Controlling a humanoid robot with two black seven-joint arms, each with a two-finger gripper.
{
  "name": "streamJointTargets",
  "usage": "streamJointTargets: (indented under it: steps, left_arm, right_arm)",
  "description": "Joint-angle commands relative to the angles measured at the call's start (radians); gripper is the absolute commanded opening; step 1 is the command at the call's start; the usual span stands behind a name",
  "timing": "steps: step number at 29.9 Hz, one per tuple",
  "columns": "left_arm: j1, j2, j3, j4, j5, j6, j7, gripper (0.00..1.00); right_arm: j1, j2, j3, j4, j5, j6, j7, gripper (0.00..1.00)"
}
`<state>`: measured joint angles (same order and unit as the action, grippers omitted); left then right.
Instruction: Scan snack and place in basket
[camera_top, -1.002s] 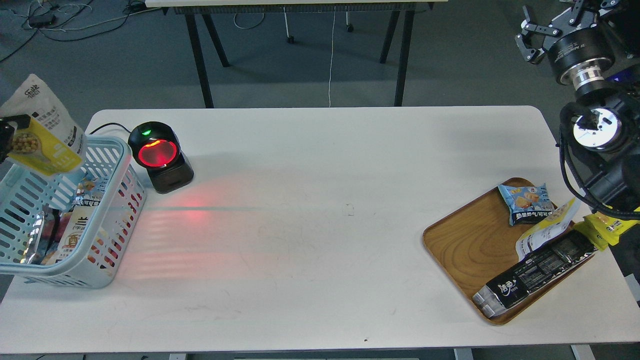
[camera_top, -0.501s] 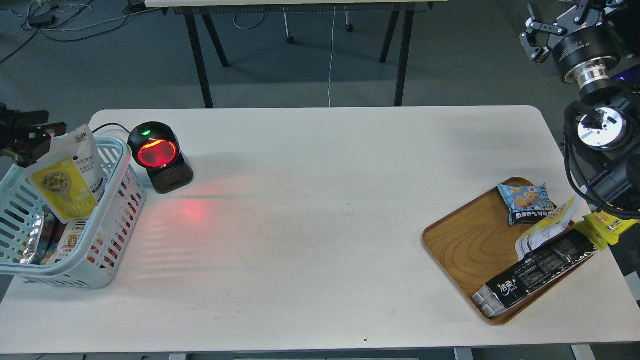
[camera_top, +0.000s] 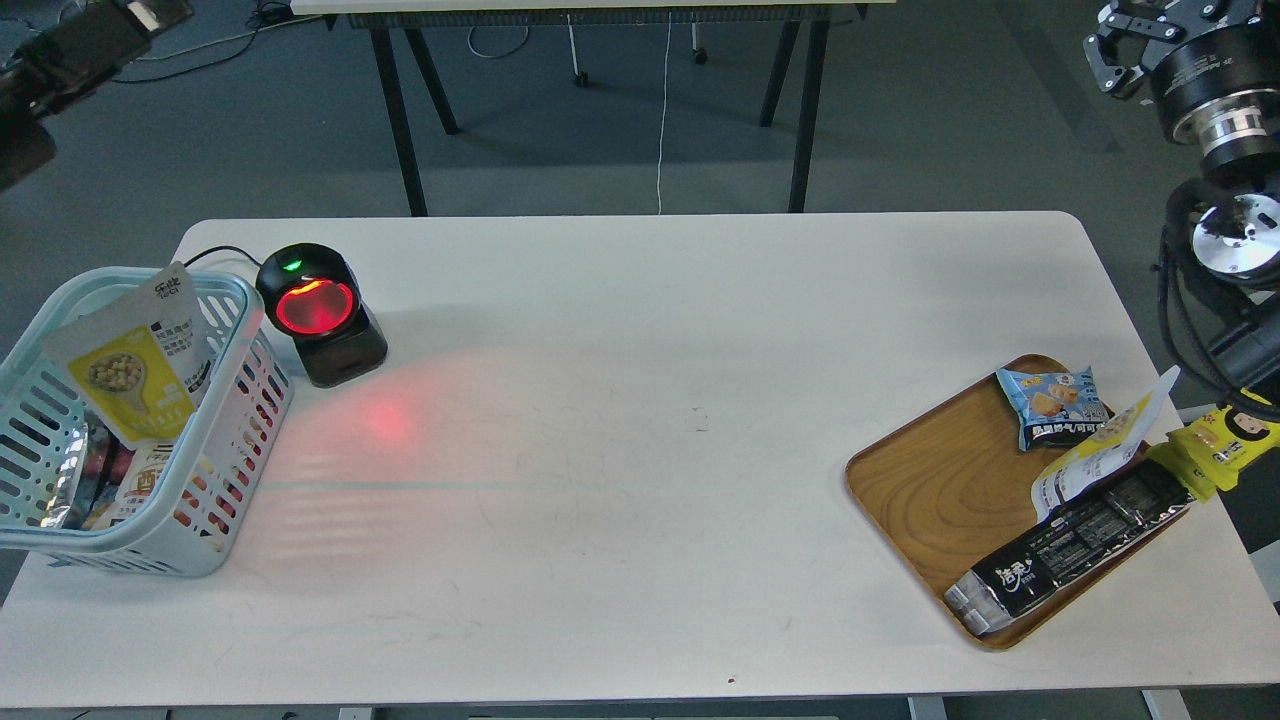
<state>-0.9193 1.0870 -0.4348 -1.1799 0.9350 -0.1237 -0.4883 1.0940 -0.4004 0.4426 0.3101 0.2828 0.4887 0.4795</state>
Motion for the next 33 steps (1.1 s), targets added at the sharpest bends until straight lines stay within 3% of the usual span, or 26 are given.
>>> streamJointTargets:
  steps: [1,4,10,14,16,18,24,33]
  left_arm:
    - [-0.026,-0.155,-0.093,0.083,-0.105,-0.023,0.000,0.99]
    - [-0.027,-0.301,-0.182,0.196,-0.240,-0.059,0.043,0.99]
    - [-0.029,-0.495,-0.298,0.422,-0.526,-0.183,0.054,0.99]
    - [-0.059,-0.634,-0.351,0.606,-0.784,-0.275,0.129,0.99]
    - [-0.070,-0.686,-0.363,0.667,-0.890,-0.324,0.137,0.99]
    - [-0.070,-0.702,-0.366,0.687,-0.974,-0.365,0.142,1.00]
    - [-0.030,-0.711,-0.363,0.691,-1.191,-0.365,0.165,0.99]
    - [-0.007,-0.710,-0.361,0.666,-1.205,-0.365,0.177,1.00]
  right_arm:
    - [0.001,-0.006,0.013,0.006,0.001,0.000,-0.001,0.99]
    - [0.001,-0.014,0.034,0.007,0.001,0.000,-0.004,0.99]
    - [-0.002,-0.011,0.060,0.009,0.004,0.000,-0.012,0.99]
    - [-0.020,0.003,0.126,0.007,0.013,0.000,-0.105,0.99]
    - [-0.046,0.009,0.171,0.009,0.013,0.000,-0.128,0.99]
    - [-0.062,0.028,0.209,0.009,0.013,0.000,-0.133,0.99]
    - [-0.066,0.077,0.225,0.001,0.012,0.000,-0.159,0.99]
    - [-0.066,0.101,0.206,0.003,0.010,0.000,-0.159,0.99]
